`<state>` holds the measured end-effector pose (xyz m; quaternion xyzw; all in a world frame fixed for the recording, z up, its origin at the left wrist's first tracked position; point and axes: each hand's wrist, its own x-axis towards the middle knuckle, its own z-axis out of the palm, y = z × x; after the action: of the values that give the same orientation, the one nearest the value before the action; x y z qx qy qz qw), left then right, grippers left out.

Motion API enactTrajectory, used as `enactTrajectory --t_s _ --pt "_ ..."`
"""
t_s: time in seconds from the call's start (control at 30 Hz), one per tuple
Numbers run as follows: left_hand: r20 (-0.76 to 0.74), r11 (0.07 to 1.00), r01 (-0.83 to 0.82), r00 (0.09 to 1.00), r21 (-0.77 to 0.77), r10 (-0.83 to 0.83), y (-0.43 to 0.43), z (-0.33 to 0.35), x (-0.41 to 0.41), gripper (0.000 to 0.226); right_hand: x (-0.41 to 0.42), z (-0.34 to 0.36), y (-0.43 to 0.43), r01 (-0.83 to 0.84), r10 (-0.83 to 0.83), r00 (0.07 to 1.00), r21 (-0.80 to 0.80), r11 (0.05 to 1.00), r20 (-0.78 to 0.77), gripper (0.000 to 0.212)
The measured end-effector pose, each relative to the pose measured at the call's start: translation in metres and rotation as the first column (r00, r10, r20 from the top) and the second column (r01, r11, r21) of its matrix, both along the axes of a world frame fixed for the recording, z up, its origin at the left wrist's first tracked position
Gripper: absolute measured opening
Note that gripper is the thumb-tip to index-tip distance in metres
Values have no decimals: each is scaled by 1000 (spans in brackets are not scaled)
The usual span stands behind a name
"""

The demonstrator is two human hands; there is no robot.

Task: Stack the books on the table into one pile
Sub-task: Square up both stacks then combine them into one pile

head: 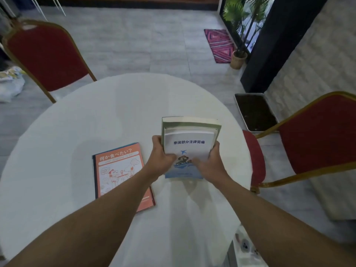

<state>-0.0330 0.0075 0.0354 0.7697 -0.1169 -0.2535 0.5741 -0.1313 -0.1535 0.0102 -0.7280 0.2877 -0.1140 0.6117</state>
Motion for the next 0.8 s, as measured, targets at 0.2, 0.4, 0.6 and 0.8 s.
enactTrajectory --t_s 0.2,0.4,0.6,0.8 --pt "307 975 142 933 170 -189 22 -20 -15 59 -24 -7 4 -89 83 995 -138 986 -47 62" --pt "390 976 140 900 165 -196 19 -23 -21 68 -27 -4 1 -157 150 987 -182 971 -53 62" --pt "310 955 191 915 227 -256 23 -24 -18 66 -32 -6 2 -180 169 982 -156 971 -86 66" --pt "254 954 165 940 250 -229 22 -21 -13 57 -25 -5 0 -215 199 972 -136 967 -122 64"
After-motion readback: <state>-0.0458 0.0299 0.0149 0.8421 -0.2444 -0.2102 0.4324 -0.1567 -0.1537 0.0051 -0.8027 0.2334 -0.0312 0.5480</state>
